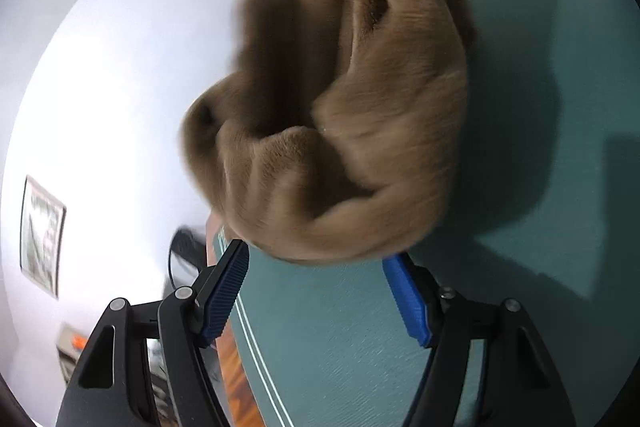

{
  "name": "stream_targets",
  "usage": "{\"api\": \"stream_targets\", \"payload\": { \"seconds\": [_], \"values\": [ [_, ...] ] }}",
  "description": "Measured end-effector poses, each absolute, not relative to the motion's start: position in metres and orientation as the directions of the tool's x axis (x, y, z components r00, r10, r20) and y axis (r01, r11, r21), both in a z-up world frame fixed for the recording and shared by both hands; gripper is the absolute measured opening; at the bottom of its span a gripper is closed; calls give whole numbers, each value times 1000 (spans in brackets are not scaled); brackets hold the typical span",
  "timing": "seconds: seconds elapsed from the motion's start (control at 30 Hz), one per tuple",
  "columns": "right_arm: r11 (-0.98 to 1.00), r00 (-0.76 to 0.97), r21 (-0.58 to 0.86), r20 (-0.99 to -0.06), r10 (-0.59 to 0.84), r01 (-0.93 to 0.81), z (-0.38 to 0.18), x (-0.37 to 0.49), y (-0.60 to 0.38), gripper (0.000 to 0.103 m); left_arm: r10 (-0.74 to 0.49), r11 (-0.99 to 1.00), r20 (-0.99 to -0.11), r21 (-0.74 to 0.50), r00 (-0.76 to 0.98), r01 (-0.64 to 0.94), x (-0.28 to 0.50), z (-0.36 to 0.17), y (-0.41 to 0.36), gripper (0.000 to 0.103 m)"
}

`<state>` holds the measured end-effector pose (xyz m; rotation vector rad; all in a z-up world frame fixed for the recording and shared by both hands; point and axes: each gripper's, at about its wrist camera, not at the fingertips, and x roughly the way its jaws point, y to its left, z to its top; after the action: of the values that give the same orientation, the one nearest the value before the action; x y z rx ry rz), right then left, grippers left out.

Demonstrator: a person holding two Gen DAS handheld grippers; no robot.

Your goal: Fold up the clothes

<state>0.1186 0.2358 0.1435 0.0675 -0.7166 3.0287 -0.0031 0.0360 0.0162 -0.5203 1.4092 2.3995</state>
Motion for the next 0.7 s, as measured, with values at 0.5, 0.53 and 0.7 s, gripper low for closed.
{"api": "stream_targets", "payload": {
  "seconds": [0.5,0.53,0.7],
  "values": [
    [-905,-999,-424,47,23,-41,143,108,240,12,103,-443,-461,772,-881,-456,3,-8,76,78],
    [-910,-999,-414,50,15,-34,146,106,238,12,102,-451,-458,770,-883,-451,2,-8,78,78],
    [-922,-997,-386,78,-6,-25,160,101,232,12,96,-459,-425,783,-900,-419,0,-12,88,77]
  ]
}}
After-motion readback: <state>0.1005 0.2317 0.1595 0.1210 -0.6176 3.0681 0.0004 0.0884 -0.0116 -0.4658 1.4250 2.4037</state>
